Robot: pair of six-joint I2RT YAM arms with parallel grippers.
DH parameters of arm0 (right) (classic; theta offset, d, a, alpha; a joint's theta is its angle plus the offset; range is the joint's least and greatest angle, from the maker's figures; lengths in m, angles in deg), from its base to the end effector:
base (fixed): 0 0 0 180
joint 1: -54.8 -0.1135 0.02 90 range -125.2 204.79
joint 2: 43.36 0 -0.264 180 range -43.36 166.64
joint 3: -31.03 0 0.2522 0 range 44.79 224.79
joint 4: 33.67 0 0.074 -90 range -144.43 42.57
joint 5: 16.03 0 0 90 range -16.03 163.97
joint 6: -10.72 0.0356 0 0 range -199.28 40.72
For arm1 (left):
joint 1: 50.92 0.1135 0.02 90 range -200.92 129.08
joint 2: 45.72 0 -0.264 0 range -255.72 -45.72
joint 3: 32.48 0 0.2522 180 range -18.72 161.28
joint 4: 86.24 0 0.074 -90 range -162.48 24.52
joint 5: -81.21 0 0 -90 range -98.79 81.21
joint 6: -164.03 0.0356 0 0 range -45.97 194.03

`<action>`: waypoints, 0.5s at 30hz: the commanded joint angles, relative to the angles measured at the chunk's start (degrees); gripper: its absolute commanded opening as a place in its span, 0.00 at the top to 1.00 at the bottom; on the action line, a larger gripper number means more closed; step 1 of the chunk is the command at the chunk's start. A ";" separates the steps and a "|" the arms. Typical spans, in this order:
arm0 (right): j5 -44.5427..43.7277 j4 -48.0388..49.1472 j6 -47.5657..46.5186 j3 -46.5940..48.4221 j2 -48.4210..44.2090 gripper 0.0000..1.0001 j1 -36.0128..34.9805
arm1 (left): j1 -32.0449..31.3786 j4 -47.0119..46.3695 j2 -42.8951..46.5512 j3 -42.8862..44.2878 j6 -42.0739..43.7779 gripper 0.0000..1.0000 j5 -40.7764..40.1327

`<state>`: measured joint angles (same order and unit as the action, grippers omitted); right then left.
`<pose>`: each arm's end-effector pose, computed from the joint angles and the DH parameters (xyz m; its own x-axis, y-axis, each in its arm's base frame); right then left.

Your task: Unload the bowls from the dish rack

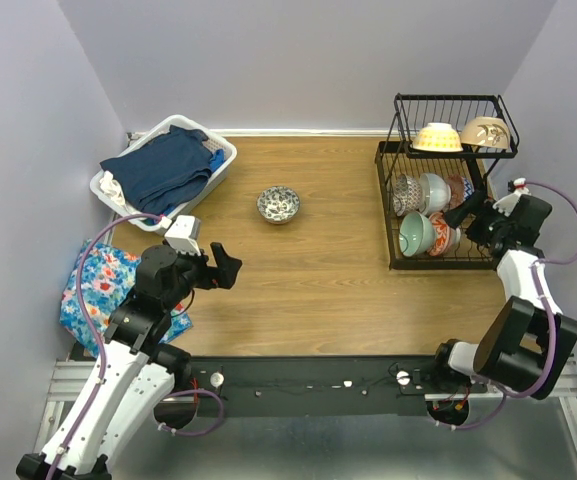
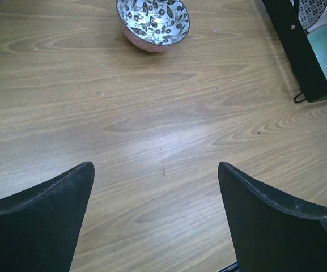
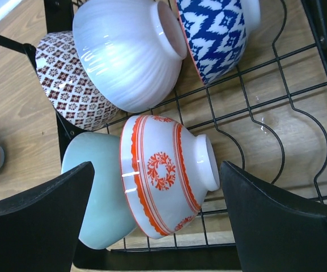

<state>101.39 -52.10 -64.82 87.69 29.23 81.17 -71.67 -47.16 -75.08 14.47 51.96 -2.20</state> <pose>0.2498 -0.1055 0.2366 -0.4762 0.4835 -0.7345 0.1782 0.8710 0.4578 0.1221 -0.0506 0.2791 -0.4872 -0.2145 -0.8465 0.2900 0.8746 -0.3886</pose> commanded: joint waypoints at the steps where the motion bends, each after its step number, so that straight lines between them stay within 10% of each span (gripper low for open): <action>1: 3.25 3.17 -2.41 -1.23 2.28 0.00 0.96 | -0.25 -1.41 0.80 -0.67 0.97 0.01 -0.96; 15: 9.66 9.06 -2.86 -4.49 6.77 0.00 1.14 | -0.25 -2.12 1.85 -1.20 1.15 0.01 -0.96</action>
<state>105.72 -47.09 -66.59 84.74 34.81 81.89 -71.67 -47.93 -73.99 14.12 52.18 -2.30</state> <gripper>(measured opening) 0.998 0.987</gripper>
